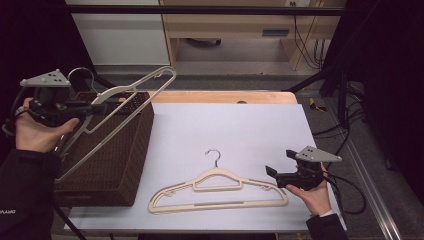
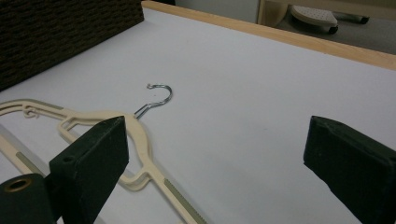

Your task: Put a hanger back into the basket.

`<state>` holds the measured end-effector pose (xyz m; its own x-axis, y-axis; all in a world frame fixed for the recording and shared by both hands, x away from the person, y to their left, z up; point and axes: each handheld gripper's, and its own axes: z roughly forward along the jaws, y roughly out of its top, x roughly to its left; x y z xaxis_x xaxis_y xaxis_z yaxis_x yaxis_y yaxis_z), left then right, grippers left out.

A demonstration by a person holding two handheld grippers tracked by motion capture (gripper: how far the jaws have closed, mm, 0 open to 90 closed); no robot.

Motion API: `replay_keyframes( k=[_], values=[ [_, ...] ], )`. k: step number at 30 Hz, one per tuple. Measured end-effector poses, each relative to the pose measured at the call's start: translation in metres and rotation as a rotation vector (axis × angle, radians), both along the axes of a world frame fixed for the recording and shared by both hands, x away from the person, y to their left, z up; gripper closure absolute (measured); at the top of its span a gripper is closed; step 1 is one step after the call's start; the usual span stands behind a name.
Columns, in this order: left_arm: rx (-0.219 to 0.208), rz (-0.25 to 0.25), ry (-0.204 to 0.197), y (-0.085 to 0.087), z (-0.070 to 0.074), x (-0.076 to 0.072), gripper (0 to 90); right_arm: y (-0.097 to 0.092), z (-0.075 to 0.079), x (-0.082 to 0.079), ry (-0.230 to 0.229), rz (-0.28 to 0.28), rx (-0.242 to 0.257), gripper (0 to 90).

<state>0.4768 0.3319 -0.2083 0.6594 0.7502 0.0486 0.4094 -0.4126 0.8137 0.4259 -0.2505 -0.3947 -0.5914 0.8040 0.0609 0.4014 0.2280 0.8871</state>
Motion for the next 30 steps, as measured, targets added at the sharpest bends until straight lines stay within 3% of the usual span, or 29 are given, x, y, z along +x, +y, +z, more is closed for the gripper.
replay_keyframes(
  k=[10,14,19,24,30],
  values=[
    [0.002,0.072,0.025,0.046,-0.02,0.007,85.8,0.002,-0.002,0.001,0.003,0.004,-0.008,7.1],
    [0.029,0.094,0.027,0.059,-0.03,0.009,85.8,0.003,-0.002,0.001,0.004,0.005,-0.011,7.1],
    [0.054,0.118,0.038,0.071,-0.043,0.013,85.8,0.004,-0.003,0.002,0.004,0.008,-0.018,7.1],
    [0.043,0.158,0.06,0.08,-0.058,0.018,85.8,0.004,-0.004,0.002,0.004,0.007,-0.018,7.2],
    [0.074,0.149,0.059,0.079,-0.066,0.023,85.8,0.005,-0.005,0.002,0.008,0.013,-0.019,7.3]
  ],
)
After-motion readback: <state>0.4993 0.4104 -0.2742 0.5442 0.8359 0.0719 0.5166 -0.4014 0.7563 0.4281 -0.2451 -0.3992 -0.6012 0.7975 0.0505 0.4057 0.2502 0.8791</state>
